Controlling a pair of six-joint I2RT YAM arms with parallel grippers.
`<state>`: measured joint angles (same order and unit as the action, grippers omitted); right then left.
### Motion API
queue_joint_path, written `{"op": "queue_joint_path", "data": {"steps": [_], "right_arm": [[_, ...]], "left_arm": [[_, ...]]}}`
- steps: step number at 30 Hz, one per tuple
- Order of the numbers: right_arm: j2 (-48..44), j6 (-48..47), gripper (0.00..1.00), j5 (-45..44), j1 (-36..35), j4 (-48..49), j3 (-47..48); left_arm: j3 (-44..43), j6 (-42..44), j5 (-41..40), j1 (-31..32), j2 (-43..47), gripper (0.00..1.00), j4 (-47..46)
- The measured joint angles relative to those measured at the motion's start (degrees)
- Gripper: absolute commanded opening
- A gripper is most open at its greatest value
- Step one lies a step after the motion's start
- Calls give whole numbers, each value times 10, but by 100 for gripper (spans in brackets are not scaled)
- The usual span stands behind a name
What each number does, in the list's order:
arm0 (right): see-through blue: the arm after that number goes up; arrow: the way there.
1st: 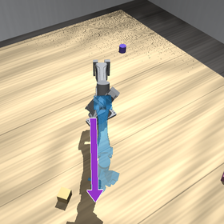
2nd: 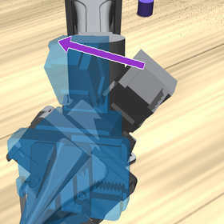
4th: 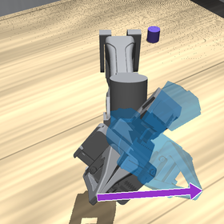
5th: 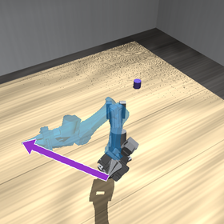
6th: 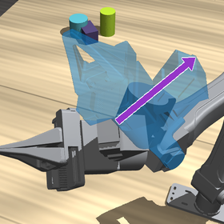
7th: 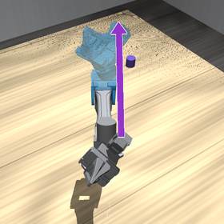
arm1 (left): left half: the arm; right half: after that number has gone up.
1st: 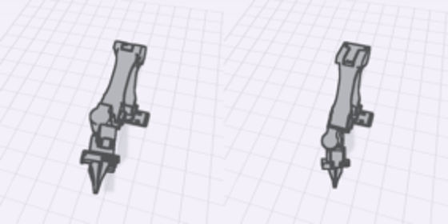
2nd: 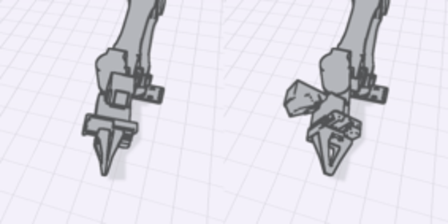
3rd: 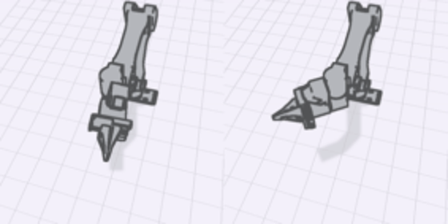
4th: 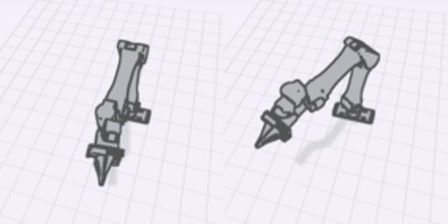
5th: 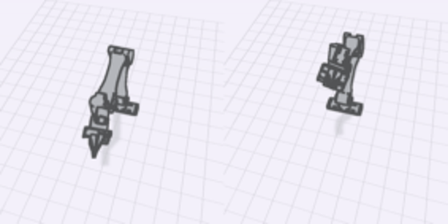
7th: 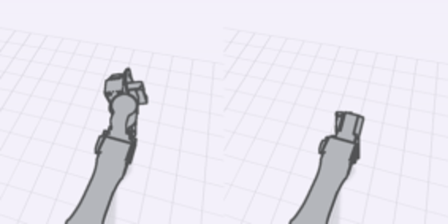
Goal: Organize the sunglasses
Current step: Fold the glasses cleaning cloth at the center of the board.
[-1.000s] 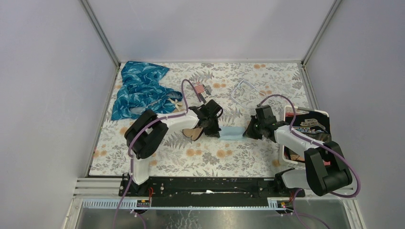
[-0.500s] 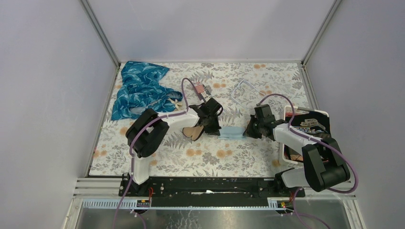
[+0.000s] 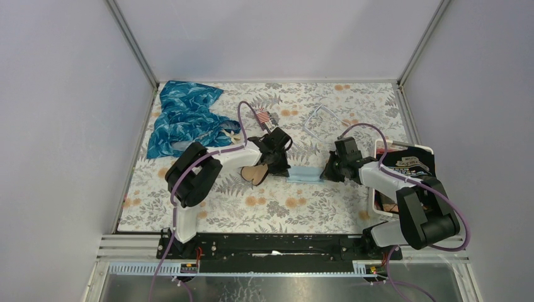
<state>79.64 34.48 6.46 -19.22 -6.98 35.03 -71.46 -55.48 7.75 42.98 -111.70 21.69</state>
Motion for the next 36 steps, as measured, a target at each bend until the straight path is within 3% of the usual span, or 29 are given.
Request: {"op": "queue_joint_path", "data": {"steps": [13,14,16,18,19,20,24,36], "right_arm": [[0,0,0,-9,0,0,5],[0,0,5,-10,0,0,5],[0,0,26,-11,0,0,5],[0,-3,41,-13,0,0,5],[0,0,43,-14,0,-1,5],[0,-1,43,-14,0,-1,5],[-7,-3,43,-15,0,-9,6],[-67,4,28,16,0,-11,1]], "left_arm": [[-22,7,-1,0,0,0,2],[-22,7,-1,0,0,0,2],[-22,7,-1,0,-1,0,2],[-22,6,-1,0,-2,14,2],[-22,6,-3,0,-2,21,2],[-22,5,-5,0,-2,29,2],[-22,1,-18,0,-2,36,6],[-22,5,-57,26,66,39,16]]}}
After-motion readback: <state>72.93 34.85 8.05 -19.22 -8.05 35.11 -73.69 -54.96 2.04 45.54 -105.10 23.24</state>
